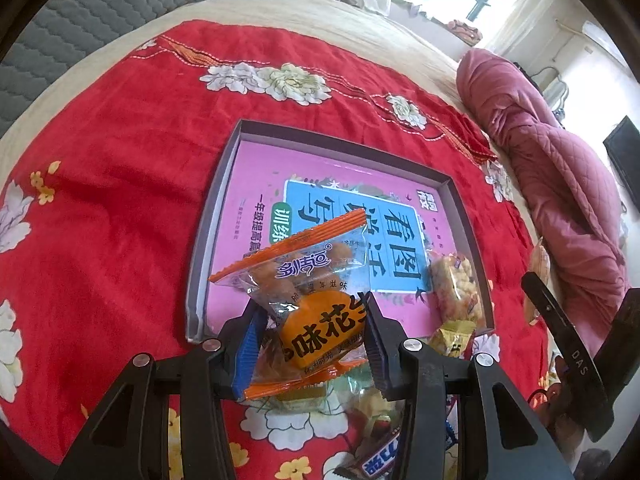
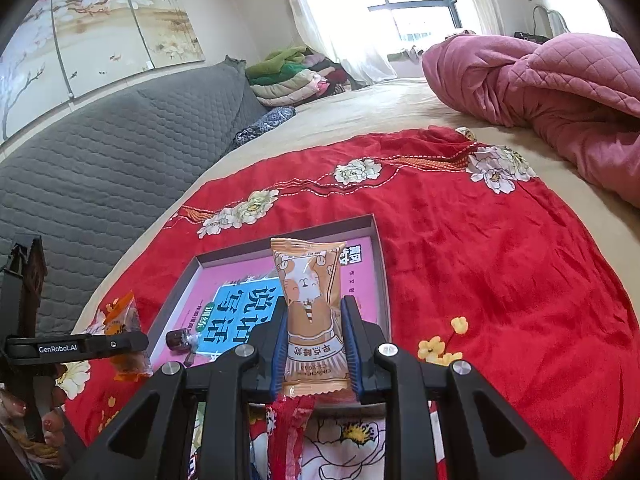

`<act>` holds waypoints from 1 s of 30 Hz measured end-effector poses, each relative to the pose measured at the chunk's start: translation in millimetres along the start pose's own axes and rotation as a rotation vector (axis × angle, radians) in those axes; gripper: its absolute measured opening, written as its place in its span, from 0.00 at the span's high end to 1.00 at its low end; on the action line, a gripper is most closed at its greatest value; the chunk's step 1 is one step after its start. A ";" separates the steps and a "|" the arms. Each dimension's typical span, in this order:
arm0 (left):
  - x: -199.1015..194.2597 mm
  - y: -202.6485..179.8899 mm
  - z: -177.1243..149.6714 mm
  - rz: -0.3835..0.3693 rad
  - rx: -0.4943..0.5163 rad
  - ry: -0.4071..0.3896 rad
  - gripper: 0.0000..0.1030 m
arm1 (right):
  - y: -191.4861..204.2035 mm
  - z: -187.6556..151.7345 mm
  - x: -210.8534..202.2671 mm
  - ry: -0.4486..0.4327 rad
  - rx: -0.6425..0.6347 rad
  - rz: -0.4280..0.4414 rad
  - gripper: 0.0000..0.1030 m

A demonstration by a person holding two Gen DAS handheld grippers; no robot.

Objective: Organize snacks
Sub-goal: 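Carry the beige cake into the tray with the right tool while the left tool carries the peanut bag there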

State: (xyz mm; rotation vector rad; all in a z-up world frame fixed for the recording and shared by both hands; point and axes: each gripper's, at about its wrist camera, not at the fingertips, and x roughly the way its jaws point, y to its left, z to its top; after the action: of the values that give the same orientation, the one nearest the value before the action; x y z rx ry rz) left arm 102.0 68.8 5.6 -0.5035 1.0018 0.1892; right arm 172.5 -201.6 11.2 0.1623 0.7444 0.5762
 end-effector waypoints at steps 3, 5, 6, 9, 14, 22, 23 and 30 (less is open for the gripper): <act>2.1 -0.8 2.1 0.003 0.000 -0.001 0.54 | -0.1 1.5 4.0 0.004 -0.002 0.001 0.76; 3.7 -0.6 3.3 0.002 -0.003 -0.001 0.54 | -0.6 1.4 6.5 0.008 -0.002 0.001 0.76; 4.2 -1.1 3.4 0.003 -0.005 -0.001 0.54 | -0.6 1.7 7.3 0.008 -0.001 0.002 0.75; 7.8 -2.2 5.3 0.005 -0.003 0.001 0.54 | -0.8 3.3 10.3 0.007 -0.003 0.003 0.76; 18.0 -4.8 7.6 0.008 0.003 0.015 0.54 | -1.7 3.9 19.5 0.024 0.000 -0.005 0.75; 29.4 -6.8 8.1 0.013 0.011 0.030 0.54 | -17.9 -3.2 42.4 0.108 0.081 -0.025 0.75; 30.8 -6.5 8.0 0.013 0.011 0.034 0.54 | -20.0 -4.7 44.2 0.117 0.091 -0.024 0.75; 39.9 -4.7 8.2 0.023 0.008 0.049 0.54 | -26.9 -10.7 55.0 0.159 0.127 -0.025 0.75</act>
State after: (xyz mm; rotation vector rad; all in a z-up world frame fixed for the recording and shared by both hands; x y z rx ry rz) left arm 131.3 65.7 -22.9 -0.4913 1.0558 0.1936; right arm 209.4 -194.5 -38.3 0.2266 0.9369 0.5224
